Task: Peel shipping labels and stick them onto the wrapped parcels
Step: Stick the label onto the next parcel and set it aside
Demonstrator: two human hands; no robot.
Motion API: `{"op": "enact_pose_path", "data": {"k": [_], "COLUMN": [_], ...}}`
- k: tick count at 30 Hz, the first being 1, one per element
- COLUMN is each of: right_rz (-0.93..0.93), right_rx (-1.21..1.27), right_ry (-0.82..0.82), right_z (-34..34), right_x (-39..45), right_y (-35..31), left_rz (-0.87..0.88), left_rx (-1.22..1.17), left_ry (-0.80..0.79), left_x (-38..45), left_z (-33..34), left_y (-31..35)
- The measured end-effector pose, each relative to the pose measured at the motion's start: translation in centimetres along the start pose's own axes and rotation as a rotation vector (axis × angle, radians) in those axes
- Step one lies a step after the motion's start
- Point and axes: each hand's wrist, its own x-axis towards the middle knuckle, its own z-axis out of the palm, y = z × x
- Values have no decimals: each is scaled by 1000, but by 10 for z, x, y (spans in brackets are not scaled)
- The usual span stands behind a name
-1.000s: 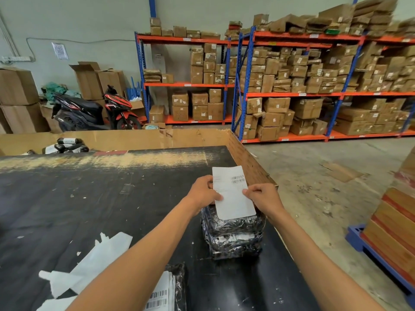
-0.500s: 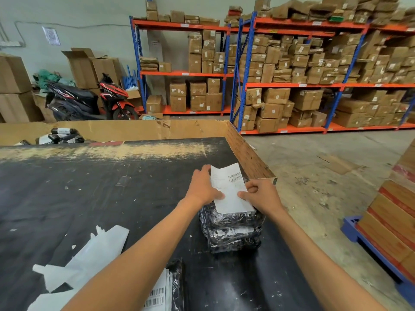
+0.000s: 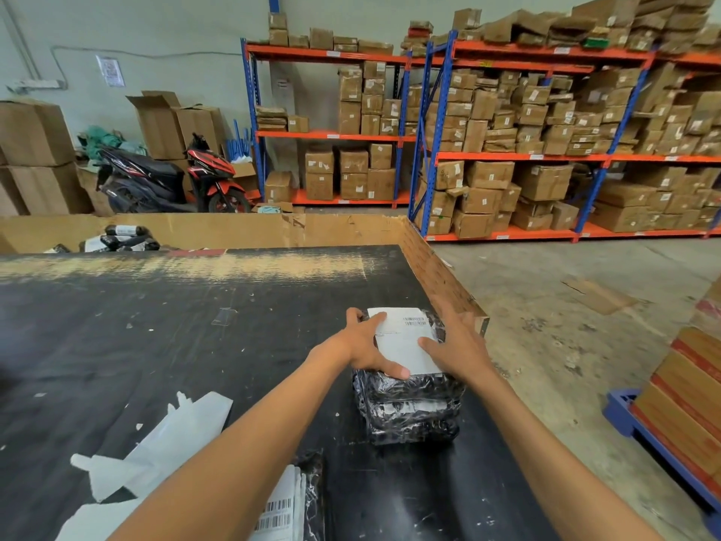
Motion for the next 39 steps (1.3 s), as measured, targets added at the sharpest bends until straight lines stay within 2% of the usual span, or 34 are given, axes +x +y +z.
{"op": "enact_pose_path", "data": {"k": [4,10,15,23,29,35,39], "right_rz": [-63,-8,47,6,27,11,-45], "right_rx": [-223,-388,-404,-428,-457,-504,-504], "right_ry": [-133,-214,-188,-373,-460,-378,-406], "right_z": [4,6,9,-1,-2,1,-1], "right_x": [10,28,36,44,54,54,54], "right_y": [-4,-13,-15,-23,-28,-17,-8], "left_rz": [-53,-73,-45,-52,-57,-73,-73], "left_rx": [171,218,197,219,322,423,381], "left_ry": [-47,-105,-74,-3,-53,-134,-146], "left_x": [6,17,20,15,14,20,24], "left_z": [-2,-6,-7,-2,-5,-15,-18], "left_y": [-4,-6,-7,-6,-1,8,10]}}
